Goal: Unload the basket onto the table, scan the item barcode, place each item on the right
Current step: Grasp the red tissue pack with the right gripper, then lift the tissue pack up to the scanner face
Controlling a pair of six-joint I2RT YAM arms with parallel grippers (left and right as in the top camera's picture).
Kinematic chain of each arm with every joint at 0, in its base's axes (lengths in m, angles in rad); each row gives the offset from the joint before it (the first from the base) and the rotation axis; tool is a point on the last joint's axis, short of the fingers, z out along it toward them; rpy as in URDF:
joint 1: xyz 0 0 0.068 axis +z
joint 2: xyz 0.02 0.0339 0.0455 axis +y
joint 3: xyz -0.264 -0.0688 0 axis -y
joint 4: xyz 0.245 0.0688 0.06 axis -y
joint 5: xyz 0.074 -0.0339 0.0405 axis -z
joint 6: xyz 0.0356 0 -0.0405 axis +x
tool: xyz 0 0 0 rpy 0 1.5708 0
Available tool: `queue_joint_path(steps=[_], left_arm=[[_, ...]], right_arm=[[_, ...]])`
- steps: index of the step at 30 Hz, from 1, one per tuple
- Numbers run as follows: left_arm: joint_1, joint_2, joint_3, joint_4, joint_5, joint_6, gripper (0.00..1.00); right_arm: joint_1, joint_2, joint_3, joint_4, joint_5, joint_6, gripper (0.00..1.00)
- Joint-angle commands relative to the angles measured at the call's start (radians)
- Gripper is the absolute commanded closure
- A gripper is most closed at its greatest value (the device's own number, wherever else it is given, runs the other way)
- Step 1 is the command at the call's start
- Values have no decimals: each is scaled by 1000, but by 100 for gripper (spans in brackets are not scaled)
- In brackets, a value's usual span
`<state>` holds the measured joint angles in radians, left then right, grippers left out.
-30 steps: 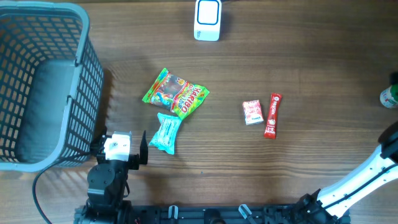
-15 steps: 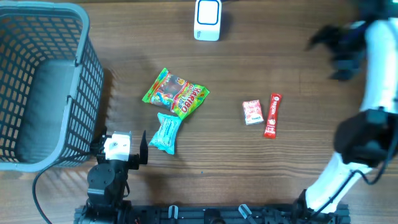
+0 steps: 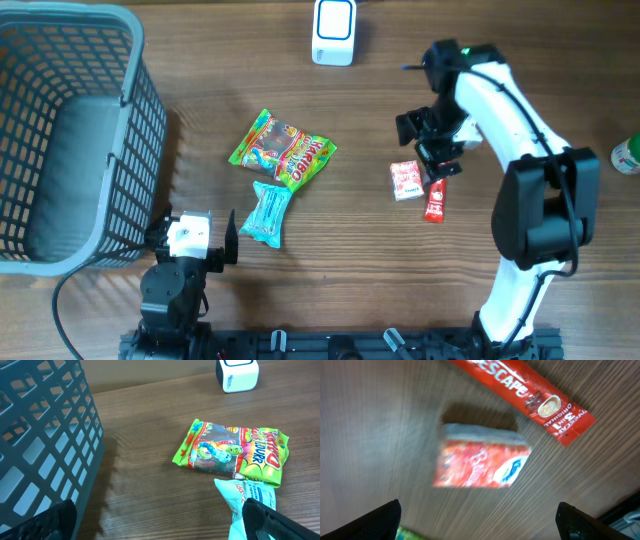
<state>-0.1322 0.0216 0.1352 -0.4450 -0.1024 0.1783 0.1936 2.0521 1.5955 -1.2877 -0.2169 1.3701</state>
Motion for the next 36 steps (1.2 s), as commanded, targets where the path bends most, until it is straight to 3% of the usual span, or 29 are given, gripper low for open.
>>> queue_joint_path(steps=[1,5,9,12,18,23,28,30,36], left_arm=[[-7,0,-6,4,16,-9,0],[-7,0,-6,4,16,-10,0],[-7,0,-6,4,16,-10,0],[-7,0,-6,4,16,-9,0],[-7,0,-6,4,16,-10,0],[-7,0,-6,4,16,-9,0],[-7,0,-6,4,16,-9,0],[-7,0,-6,4,16,-9,0],[-7,0,-6,4,16,-10,0]], right_arm=[[8,6,-119,100,28,48,0],[9,6,-275,304,39,51,0],[9,6,-360,377,66,55,0],[9,6,-370,367,196,33,2],[9,5,-367,379,271,-49,31],[9,5,-293,347,289,-184,46],[9,-18,-101,141,282,-285,48],[9,-32,-6,27,204,-366,48],[9,-46,133,-162,-315,-765,47]])
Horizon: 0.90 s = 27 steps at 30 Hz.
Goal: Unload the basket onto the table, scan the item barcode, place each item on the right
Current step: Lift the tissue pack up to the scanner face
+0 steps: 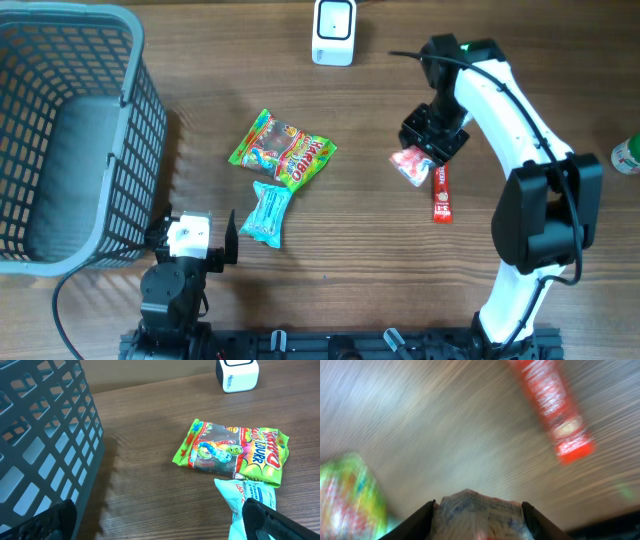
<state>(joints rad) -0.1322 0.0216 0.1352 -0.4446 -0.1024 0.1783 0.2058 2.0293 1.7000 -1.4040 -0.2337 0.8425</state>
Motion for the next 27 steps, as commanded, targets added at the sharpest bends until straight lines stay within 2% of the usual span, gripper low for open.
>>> queue_joint_path(steps=[1,3,6,11,15,22,24,27], left_arm=[[-7,0,-6,3,16,-10,0],[-7,0,-6,3,16,-9,0],[-7,0,-6,3,16,-10,0],[-7,0,-6,3,16,-10,0],[-7,0,-6,3,16,-10,0],[-7,0,-6,3,16,-10,0],[-7,0,-6,3,16,-10,0],[-7,0,-6,3,16,-10,0]], right_arm=[[-3,-23,28,-75,-367,-285,47],[-3,-23,28,-132,-455,-347,47],[-3,-23,28,-206,-471,-372,46],[-3,-23,27,-174,-420,-369,47],[-3,-23,28,75,-241,-312,47],[8,-23,28,558,-190,-261,47],[35,-23,28,755,-72,-234,48],[87,-23,27,951,128,-241,48]])
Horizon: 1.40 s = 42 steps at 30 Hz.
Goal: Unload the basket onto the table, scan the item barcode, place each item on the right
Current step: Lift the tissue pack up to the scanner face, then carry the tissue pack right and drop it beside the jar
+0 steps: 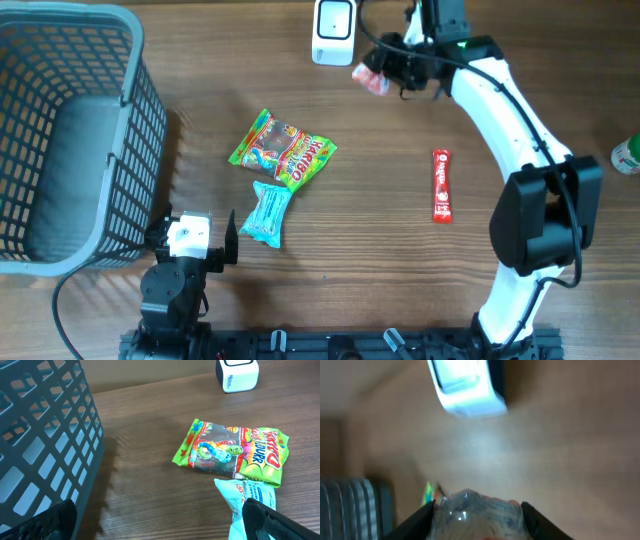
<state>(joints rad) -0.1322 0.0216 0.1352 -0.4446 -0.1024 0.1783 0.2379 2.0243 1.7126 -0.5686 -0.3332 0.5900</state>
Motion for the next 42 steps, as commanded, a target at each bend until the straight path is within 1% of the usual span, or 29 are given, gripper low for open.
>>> queue_joint_path(steps=[1,3,7,9,15,19,25,27,29,30,31,33,35,36,39,40,41,42], left_arm=[[-7,0,-6,3,16,-10,0],[-7,0,-6,3,16,-10,0],[-7,0,-6,3,16,-10,0],[-7,0,-6,3,16,-10,0],[-7,0,-6,3,16,-10,0],[-7,0,-6,3,16,-10,0],[-7,0,-6,3,16,-9,0],[-7,0,-6,3,16,-10,0],[-7,0,-6,3,16,-10,0],[-7,0,-6,3,16,-10,0],[-7,0,-6,3,16,-9,0],[-7,0,-6,3,16,-10,0],[-7,0,-6,3,16,-10,0],[-7,0,-6,3,16,-10,0],[-7,0,-6,3,16,-10,0],[-7,0,-6,3,16,-10,0],[-7,0,-6,3,16,-10,0],[-7,0,-6,3,16,-10,0]], right_arm=[[72,-18,13,166,290,11,48],[103,-14,13,261,404,2,49],[172,48,13,529,546,-177,50],[191,109,13,650,616,-238,50],[193,282,13,974,630,-329,50],[190,370,14,1050,632,-328,50],[190,401,16,1111,632,-328,49],[190,395,37,1089,633,-329,49],[187,357,54,1015,633,-328,51],[182,318,55,952,633,-328,51],[172,262,55,853,633,-334,51],[136,150,55,627,657,-418,50],[100,89,55,485,747,-495,52],[74,64,55,407,822,-549,54],[-24,50,54,206,1028,-680,54],[-88,59,46,120,1047,-723,54],[-147,65,36,64,1040,-723,53],[-198,71,21,51,1014,-721,51]])
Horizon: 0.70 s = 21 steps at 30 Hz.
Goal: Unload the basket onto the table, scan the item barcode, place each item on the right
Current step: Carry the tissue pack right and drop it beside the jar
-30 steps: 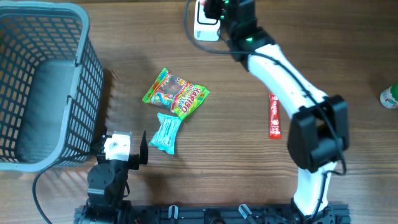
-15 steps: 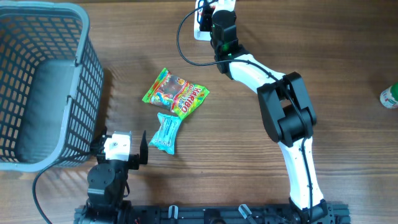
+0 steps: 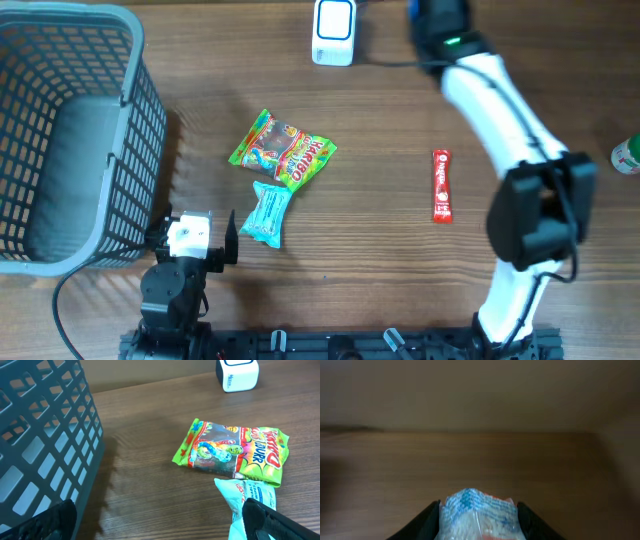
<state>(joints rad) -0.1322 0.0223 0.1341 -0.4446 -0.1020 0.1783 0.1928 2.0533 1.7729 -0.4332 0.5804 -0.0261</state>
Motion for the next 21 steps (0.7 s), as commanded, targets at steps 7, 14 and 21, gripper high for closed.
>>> queue_joint_path(steps=[7,14,21], left_arm=[[-7,-1,-5,3,16,-9,0],[-7,-1,-5,3,16,-10,0],[-7,-1,-5,3,16,-9,0]], right_arm=[[-529,129,-100,-79,-227,37,48],[-590,89,-60,-51,-316,37,0],[-400,-135,-26,-259,-618,153,0]])
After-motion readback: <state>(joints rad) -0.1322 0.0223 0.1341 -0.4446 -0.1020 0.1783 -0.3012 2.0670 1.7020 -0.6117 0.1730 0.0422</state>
